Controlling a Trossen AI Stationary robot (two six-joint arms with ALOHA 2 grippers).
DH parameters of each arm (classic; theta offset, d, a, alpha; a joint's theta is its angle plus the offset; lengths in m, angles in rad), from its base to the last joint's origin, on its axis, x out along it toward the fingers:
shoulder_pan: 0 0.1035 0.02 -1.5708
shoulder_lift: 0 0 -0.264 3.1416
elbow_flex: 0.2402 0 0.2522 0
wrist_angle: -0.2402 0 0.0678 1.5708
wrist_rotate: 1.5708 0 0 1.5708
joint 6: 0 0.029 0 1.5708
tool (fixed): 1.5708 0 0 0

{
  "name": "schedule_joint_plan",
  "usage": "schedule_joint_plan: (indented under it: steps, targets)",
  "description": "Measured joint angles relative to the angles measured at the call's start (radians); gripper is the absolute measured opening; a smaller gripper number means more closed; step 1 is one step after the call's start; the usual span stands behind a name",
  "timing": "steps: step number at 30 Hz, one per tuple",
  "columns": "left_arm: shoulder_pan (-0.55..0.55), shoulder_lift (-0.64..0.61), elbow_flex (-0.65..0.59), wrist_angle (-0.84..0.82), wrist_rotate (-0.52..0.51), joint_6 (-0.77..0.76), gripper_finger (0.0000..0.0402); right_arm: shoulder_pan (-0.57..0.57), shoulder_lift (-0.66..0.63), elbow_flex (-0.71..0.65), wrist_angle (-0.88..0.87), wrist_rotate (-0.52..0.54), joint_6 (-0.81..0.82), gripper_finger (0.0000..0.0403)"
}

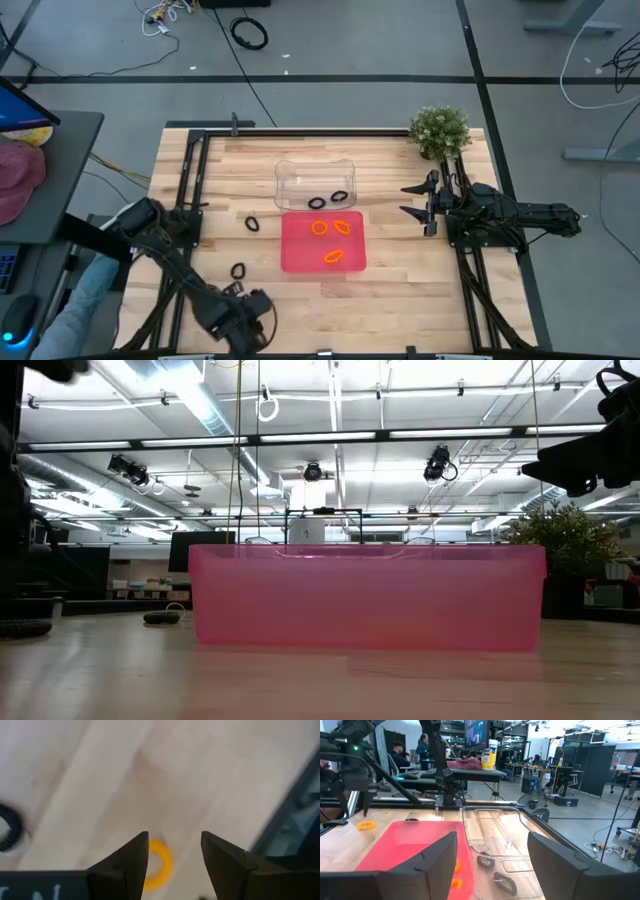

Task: Sort spring keychains
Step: Put the orange spring keychain into the pink bin

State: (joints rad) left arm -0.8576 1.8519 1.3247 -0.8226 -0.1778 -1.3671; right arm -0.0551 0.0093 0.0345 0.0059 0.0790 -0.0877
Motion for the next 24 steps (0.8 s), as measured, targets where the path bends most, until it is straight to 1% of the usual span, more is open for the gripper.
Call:
schedule_joint_plan:
  steps: [2, 5, 9, 11, 13, 15, 18, 21, 24]
  targets:
    - [-0.016, 0.0, 0.005, 0.001, -0.009, -0.016, 0.0188, 0.0, 0.0, 0.0, 0.0, 0.0, 0.0, 0.0247]
    - [-0.04, -0.001, 0.0, -0.042, -0.029, -0.056, 0.0188, 0.0, 0.0, 0.0, 0.0, 0.0, 0.0, 0.0247]
    - [-0.062, -0.001, -0.049, -0.035, -0.03, -0.135, 0.0188, 0.0, 0.0, 0.0, 0.0, 0.0, 0.0, 0.0247]
    - [-0.069, -0.001, -0.085, -0.017, -0.017, -0.162, 0.0188, 0.0, 0.0, 0.0, 0.0, 0.0, 0.0, 0.0247]
    - [-0.074, -0.002, -0.139, 0.02, 0.019, -0.197, 0.0188, 0.0, 0.0, 0.0, 0.0, 0.0, 0.0, 0.0247]
    - [-0.069, -0.002, -0.198, 0.109, 0.052, -0.195, 0.0188, 0.0, 0.0, 0.0, 0.0, 0.0, 0.0, 0.0247]
    - [-0.055, -0.016, -0.278, 0.218, 0.075, -0.193, 0.0188, 0.0, 0.0, 0.0, 0.0, 0.0, 0.0, 0.0247]
    - [-0.035, -0.018, -0.302, 0.231, 0.101, -0.2, 0.0188, 0.0, 0.0, 0.0, -0.001, 0.0, 0.0, 0.0247]
    - [-0.015, -0.011, -0.283, 0.183, 0.107, -0.202, 0.0182, 0.0, 0.0, 0.0, 0.0, 0.0, 0.0, 0.0247]
